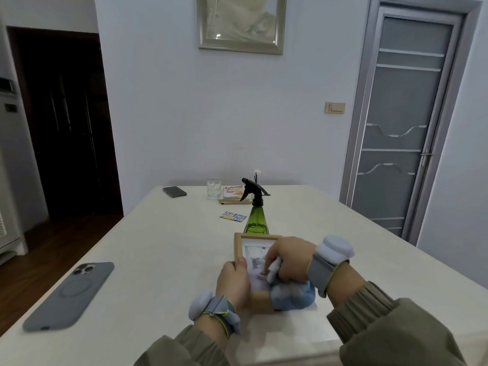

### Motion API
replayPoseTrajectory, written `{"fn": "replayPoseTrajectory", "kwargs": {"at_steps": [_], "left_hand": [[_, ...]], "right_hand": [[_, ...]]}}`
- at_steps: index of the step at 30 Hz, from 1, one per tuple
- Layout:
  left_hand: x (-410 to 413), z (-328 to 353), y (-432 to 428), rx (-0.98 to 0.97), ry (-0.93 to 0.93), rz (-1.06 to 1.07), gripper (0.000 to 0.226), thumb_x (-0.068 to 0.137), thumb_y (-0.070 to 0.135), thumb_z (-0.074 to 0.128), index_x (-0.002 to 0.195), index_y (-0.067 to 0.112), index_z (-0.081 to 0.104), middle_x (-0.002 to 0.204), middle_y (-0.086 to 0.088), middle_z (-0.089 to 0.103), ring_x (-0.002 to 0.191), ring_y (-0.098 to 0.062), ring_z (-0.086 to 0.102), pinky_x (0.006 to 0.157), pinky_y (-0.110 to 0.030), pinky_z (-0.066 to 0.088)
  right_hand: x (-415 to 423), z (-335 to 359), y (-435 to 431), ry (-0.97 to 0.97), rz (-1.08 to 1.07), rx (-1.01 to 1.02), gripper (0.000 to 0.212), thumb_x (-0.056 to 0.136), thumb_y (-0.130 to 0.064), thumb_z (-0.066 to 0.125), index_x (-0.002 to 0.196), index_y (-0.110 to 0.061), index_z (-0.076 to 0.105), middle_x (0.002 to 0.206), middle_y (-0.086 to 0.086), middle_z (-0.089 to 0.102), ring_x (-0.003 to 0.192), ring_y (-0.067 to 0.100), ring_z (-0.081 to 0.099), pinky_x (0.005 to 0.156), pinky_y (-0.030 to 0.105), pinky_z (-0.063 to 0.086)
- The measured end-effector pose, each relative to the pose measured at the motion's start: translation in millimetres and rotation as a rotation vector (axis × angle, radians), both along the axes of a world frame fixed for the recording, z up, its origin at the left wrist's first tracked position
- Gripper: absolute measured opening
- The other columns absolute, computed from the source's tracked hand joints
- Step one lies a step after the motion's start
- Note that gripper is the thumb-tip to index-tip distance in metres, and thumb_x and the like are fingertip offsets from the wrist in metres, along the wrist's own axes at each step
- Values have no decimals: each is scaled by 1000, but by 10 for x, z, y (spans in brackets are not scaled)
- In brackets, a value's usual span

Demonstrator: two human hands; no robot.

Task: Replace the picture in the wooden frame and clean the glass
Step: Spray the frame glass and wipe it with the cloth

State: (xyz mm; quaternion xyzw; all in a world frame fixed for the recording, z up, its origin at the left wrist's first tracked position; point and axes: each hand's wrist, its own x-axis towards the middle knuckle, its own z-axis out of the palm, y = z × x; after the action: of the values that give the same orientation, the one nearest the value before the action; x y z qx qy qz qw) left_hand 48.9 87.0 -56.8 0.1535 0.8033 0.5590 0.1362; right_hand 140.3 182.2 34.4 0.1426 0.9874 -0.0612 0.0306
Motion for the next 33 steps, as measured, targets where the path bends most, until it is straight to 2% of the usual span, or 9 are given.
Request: {"fn": "replayPoseTrajectory", "kwargs": {"at_steps": [6, 8, 12, 16, 18, 22, 25, 28, 33], "left_hand": [[126, -28, 10, 6, 63, -85, 42, 101, 37, 32, 105, 3, 57, 105, -14, 61, 95, -28, 54, 83, -32, 41], [140, -22, 11, 11, 62, -88, 41, 101, 37, 32, 104, 4, 56, 104, -15, 59, 100, -30, 56, 81, -32, 40], [86, -34, 1, -5, 55, -90, 42, 101, 37, 31, 102, 3, 56, 115, -19, 62, 107, -34, 57, 80, -33, 42], [80, -40, -10, 14, -7, -65, 47, 100, 33, 32, 113, -5, 56, 121, -30, 60, 114, -44, 56, 95, -48, 45], [40, -10, -29, -2, 5, -84, 46, 102, 30, 27, 122, -2, 55, 126, -27, 58, 118, -40, 54, 102, -45, 43], [-86, 45, -81, 92, -22, -4, 44, 101, 31, 31, 115, -1, 59, 123, -25, 61, 115, -37, 56, 101, -43, 44], [-79, 89, -120, 82, 0, 57, 46, 102, 33, 30, 113, -2, 57, 119, -23, 61, 111, -36, 56, 94, -35, 42], [-48, 122, -129, 70, 43, 44, 46, 102, 33, 29, 114, -1, 56, 121, -22, 60, 111, -36, 55, 90, -33, 41], [27, 82, -105, 59, 88, -31, 40, 101, 32, 31, 99, 3, 58, 110, -24, 62, 107, -38, 56, 91, -38, 43]], "right_hand": [[-149, -82, 230, 159, -149, 15, 51, 84, -12, 52, 134, -21, 50, 136, 2, 57, 126, 26, 51, 103, 28, 43], [-201, -149, 251, 223, -147, -14, 57, 86, -8, 47, 141, -19, 40, 142, 5, 50, 132, 27, 45, 106, 28, 39], [-285, -218, 113, 367, -59, -146, 55, 84, -3, 49, 138, -14, 44, 121, 5, 58, 125, 27, 49, 91, 20, 37], [-284, -232, -59, 340, 22, -239, 43, 87, -10, 51, 129, -19, 54, 124, 4, 62, 116, 23, 56, 96, 29, 42], [-254, -188, -102, 308, 22, -228, 37, 86, -13, 50, 122, -20, 59, 116, 4, 65, 110, 24, 59, 98, 35, 44], [-182, -83, -117, 217, 115, -314, 29, 80, -5, 58, 108, -4, 69, 106, 14, 70, 87, 20, 59, 69, 15, 46], [-94, -25, -48, 117, 47, -257, 23, 74, -13, 61, 94, -6, 72, 83, 12, 68, 71, 15, 51, 58, 22, 41], [-97, -13, 31, 97, -46, -141, 25, 73, -12, 59, 93, -2, 71, 77, 13, 62, 69, 15, 47, 61, 23, 38], [-321, -27, 230, 153, -130, -36, 24, 81, -3, 48, 93, -8, 69, 106, 14, 68, 91, 26, 60, 80, 28, 44]]}}
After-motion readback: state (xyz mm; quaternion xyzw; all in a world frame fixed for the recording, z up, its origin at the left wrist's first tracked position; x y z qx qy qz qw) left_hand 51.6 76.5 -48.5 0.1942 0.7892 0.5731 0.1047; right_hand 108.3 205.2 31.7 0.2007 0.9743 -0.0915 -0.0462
